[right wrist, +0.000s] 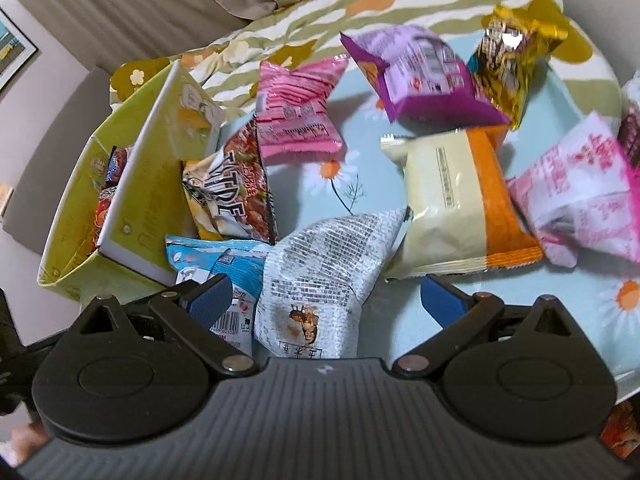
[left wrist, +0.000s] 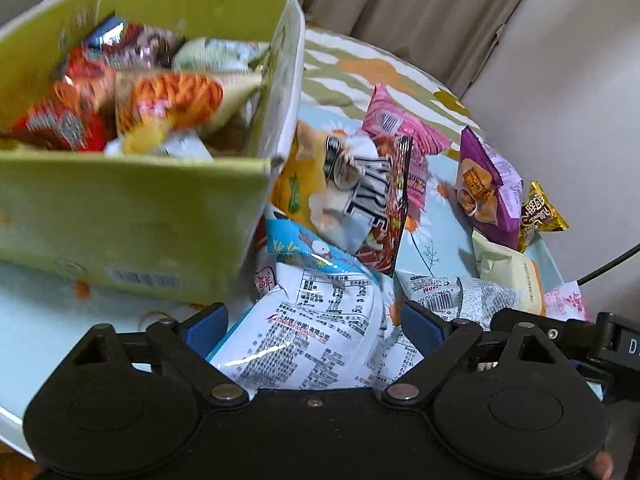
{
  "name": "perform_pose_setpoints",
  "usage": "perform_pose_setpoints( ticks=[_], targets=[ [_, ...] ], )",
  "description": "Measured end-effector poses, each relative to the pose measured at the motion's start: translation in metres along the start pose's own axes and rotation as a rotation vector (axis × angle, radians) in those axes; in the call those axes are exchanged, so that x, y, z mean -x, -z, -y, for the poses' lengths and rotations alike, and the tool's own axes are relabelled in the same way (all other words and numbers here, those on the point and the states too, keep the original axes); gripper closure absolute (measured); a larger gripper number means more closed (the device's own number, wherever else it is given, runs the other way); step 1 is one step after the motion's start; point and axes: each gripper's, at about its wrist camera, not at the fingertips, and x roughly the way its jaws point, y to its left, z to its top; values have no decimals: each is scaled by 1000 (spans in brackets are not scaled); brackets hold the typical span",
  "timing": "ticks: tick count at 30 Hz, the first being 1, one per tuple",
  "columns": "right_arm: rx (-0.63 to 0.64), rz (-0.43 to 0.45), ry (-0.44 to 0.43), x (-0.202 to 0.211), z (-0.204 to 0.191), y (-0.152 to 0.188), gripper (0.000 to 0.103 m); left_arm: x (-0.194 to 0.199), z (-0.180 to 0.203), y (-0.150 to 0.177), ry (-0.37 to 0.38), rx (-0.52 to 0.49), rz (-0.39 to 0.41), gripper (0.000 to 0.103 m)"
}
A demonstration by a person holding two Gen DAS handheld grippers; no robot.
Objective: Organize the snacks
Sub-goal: 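Grasp the white printed bag with the left tool while the right tool grasps the silver bag, then carry both bags to the box and release them inside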
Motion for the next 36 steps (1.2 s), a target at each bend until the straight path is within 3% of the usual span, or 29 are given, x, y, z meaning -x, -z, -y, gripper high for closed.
perform_pose_setpoints(
  ticks=[8, 19, 29, 31, 35, 36],
  targets=[
    [-25, -32, -25, -20, 8, 3, 0, -14, -13, 5, 57, 85, -44, 25],
    [-2, -41, -30, -30, 8, 5, 0, -3, -6, 15, 18, 44, -13, 46],
    [61, -42, -40, -38, 1, 2, 0, 19, 11, 28, -39, -25, 56, 47],
    [70, -58, -56, -42, 1, 2, 15, 22, 13, 30, -44, -32, 62, 47],
    [74, -76, -70, -46, 2, 4, 20, 27, 17, 34, -51, -41, 71, 47],
    [82, -70, -73, -44, 1, 4, 28, 28, 19, 35, -52, -43, 75, 47]
  ],
)
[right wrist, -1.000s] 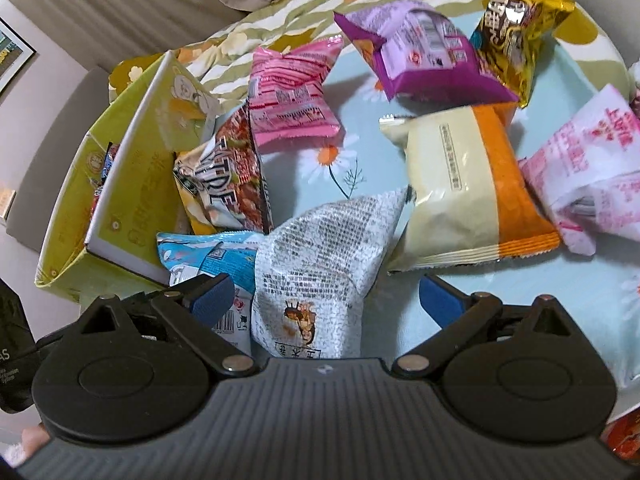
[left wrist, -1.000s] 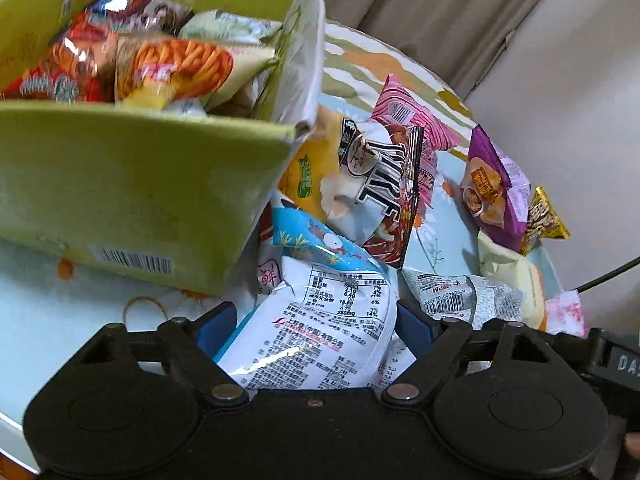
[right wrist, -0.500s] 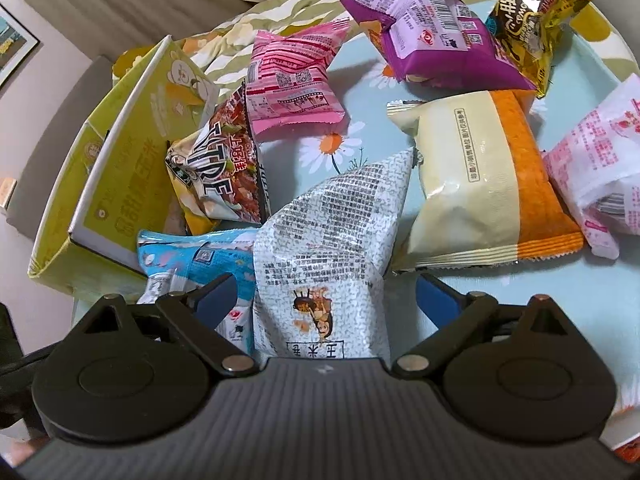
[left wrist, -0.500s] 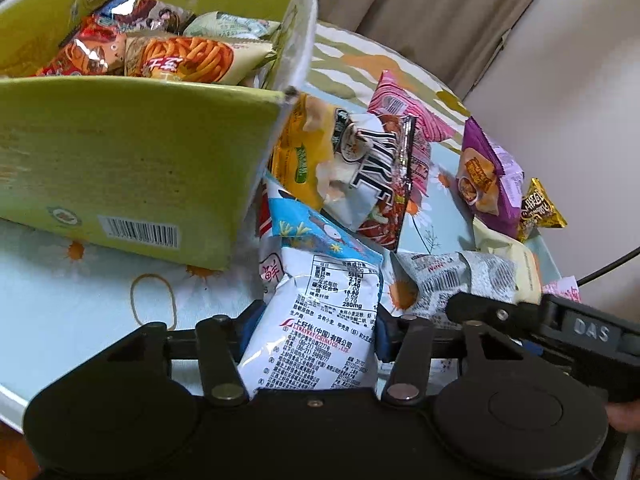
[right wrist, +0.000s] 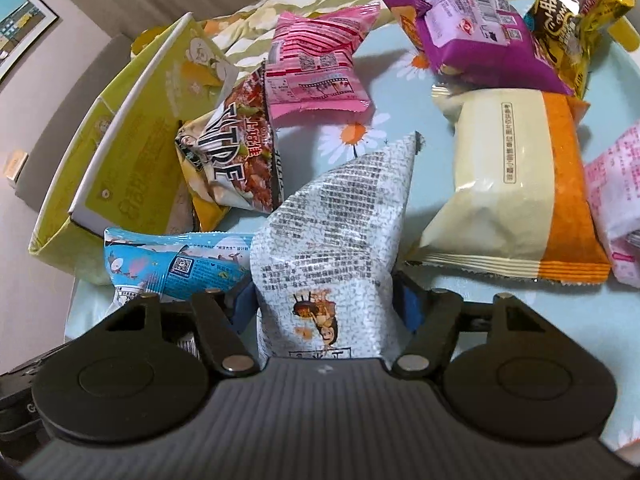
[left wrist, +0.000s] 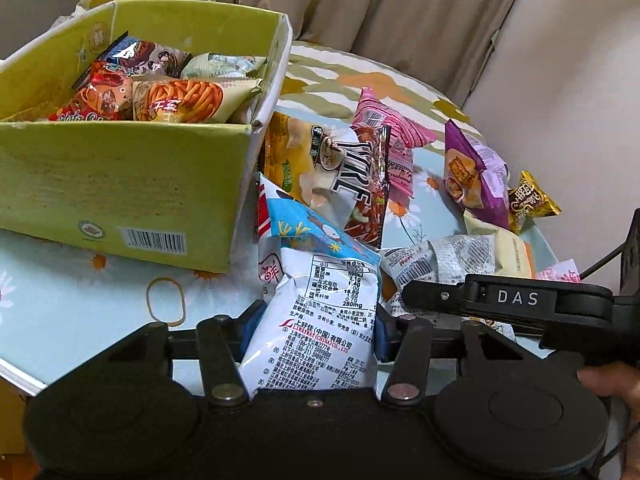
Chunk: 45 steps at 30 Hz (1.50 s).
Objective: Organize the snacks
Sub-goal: 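Carry both bags to the box and release them inside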
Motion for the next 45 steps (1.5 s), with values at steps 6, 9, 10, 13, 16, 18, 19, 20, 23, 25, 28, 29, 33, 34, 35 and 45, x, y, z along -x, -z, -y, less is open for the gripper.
perform_pose_setpoints(
  ticks=[6, 9, 10, 13, 16, 18, 19, 20, 23, 25, 28, 29, 33, 34, 35, 45],
  targets=[
    [69, 35, 12, 19, -9, 2, 38, 10, 13, -2, 9, -13, 27, 47],
    [87, 61, 11, 32, -11, -1, 38, 19, 20, -6, 14, -24, 49, 47],
    [93, 71, 13, 37, -13, -2, 38, 22, 22, -7, 16, -27, 57, 47],
    [110, 102, 14, 54, -16, -5, 38, 35, 29, -12, 21, -35, 88, 47],
    [124, 133, 7, 73, -21, -10, 38, 52, 34, -20, 21, -45, 125, 47],
    [132, 144, -7, 85, -26, -15, 38, 65, 34, -28, 16, -38, 160, 47],
    [137, 150, -17, 89, -29, -17, 38, 72, 32, -32, 12, -34, 179, 47],
    [146, 159, -29, 96, -34, -19, 38, 79, 30, -37, 7, -29, 200, 47],
    [179, 187, -51, 109, -49, -26, 38, 100, 18, -53, -17, -24, 262, 47],
    [190, 211, -70, 115, -62, -32, 38, 112, 9, -65, -35, -25, 297, 47],
    [210, 246, -103, 120, -85, -42, 38, 125, -12, -83, -60, -11, 342, 47],
    [218, 256, -113, 121, -93, -45, 38, 127, -21, -89, -63, -3, 349, 47],
    [240, 281, -141, 113, -128, -55, 38, 131, -58, -111, -70, 30, 365, 47],
    [242, 284, -147, 110, -136, -57, 38, 131, -66, -116, -71, 33, 361, 47],
    [242, 285, -154, 105, -146, -60, 38, 129, -75, -122, -71, 36, 358, 47],
    [236, 250, -139, 41, -224, -81, 38, 83, -161, -164, -14, 57, 266, 46]
  ],
)
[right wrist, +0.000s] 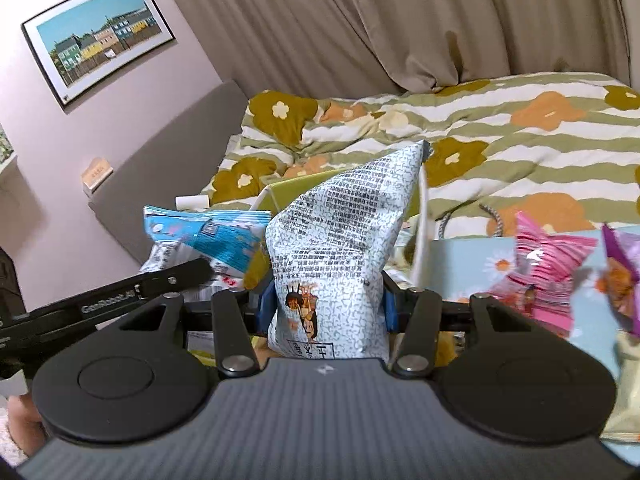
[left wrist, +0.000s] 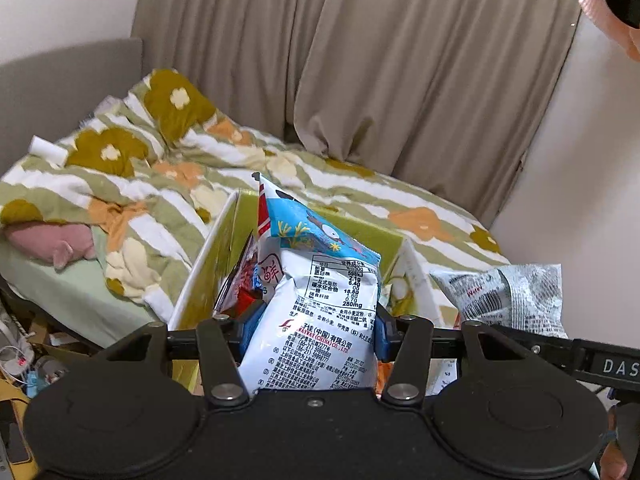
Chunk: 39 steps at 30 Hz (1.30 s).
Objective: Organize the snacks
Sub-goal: 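Carry both bags to the box and release them inside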
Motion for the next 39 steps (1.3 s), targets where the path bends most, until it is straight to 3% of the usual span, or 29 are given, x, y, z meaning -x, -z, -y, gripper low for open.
perform_pose_setpoints(
  ticks=[1, 3, 4, 5, 10, 18, 35, 36, 38, 39],
  targets=[
    [-2, -5, 7, -6, -3, 0, 38, -5, -6, 1, 19, -1, -4, 43],
    [-8, -18, 24, -18, -9, -1, 38, -10, -13, 7, 27, -37, 7, 20],
    [-13, -25, 34, -24, -11, 0, 38, -10, -14, 11, 5, -57, 11, 4],
    [-18, -32, 45, -29, -13, 2, 38, -9, -15, 15, -15, -72, 19, 1],
    [-37, -67, 90, -46, -22, 13, 38, -9, -29, 25, -12, -97, -21, 1],
    [-32, -82, 111, -63, -39, 13, 38, -3, -45, 19, -18, -115, -21, 1],
    [20, -58, 128, -109, -33, -42, 34, -10, -46, -8, -55, -106, -2, 1],
    [22, -61, 129, -113, -32, -43, 28, -11, -45, -9, -58, -107, -5, 1],
    [6, -79, 121, -121, -27, -44, 4, -12, -43, -8, -64, -109, -11, 1],
    [-5, -79, 118, -122, -25, -43, 0, -12, -43, -7, -65, -108, -14, 1]
  ],
)
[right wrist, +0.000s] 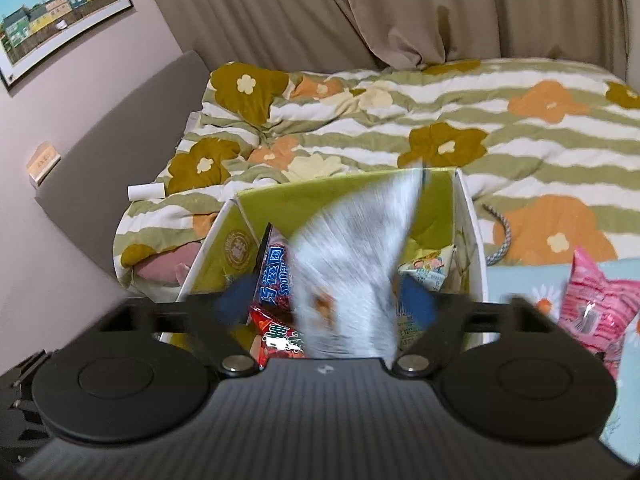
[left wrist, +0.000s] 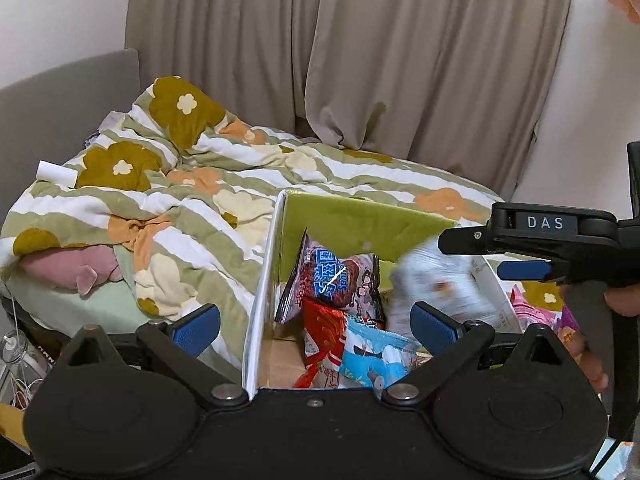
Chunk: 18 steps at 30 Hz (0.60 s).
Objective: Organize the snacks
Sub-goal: 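Carry both bags to the box and release them inside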
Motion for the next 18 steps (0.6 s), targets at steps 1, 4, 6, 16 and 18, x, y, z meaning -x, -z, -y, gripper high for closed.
perform_pose_setpoints(
  ticks=[1, 4, 6, 16, 18],
  targets=[
    [-9, 2, -5, -1, 2, 1, 0, 0, 1, 1, -1, 2, -2, 1],
    [-9, 15, -12, 1, 7, 7, 0, 0, 2, 3, -8, 10, -18, 1],
    [0, 14, -16, 3, 8, 11, 0, 0, 4, 4, -6, 13, -23, 1],
    [9, 39, -34, 25, 8, 18, 0, 18, 13, -1, -9, -12, 20, 1],
    [16, 58, -33, 32, 5, 19, 0, 26, 14, -1, -6, -23, 33, 1]
  ],
)
